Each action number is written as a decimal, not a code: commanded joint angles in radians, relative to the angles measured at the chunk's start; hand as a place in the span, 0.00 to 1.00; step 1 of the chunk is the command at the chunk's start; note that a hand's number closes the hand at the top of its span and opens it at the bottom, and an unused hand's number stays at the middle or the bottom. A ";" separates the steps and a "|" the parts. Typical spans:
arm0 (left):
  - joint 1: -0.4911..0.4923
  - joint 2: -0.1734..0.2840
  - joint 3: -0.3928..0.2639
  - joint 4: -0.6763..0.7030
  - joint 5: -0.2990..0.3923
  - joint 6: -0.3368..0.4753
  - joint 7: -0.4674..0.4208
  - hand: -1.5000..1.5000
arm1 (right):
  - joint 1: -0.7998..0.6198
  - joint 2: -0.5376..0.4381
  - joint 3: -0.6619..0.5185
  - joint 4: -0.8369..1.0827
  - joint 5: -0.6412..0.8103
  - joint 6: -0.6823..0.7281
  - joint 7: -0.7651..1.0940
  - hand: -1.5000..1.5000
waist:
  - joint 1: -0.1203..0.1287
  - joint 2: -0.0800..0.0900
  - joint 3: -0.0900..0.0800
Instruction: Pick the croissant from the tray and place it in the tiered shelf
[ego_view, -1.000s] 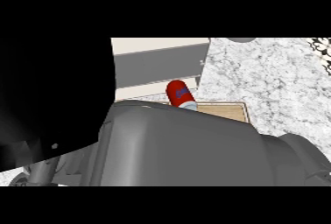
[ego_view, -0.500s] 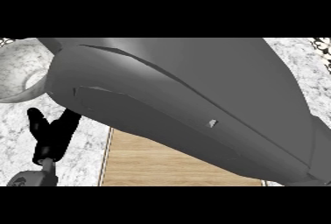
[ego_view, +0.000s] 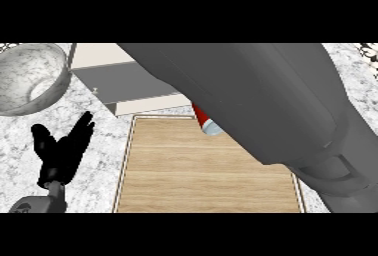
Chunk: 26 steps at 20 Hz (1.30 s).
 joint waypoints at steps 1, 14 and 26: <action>0.020 -0.014 0.006 0.096 0.005 -0.035 -0.034 0.50 | 0.008 0.037 0.007 0.056 0.035 -0.018 -0.039 1.00 | -0.007 0.004 -0.006; 0.062 -0.028 -0.009 0.040 -0.022 -0.037 -0.031 0.50 | 0.037 -0.009 -0.064 0.329 0.094 -0.129 -0.358 1.00 | 0.007 0.007 -0.005; -0.002 -0.054 -0.006 0.037 -0.049 0.007 0.042 0.50 | -0.077 0.019 -0.091 0.460 0.125 -0.070 -0.406 1.00 | 0.002 0.004 -0.005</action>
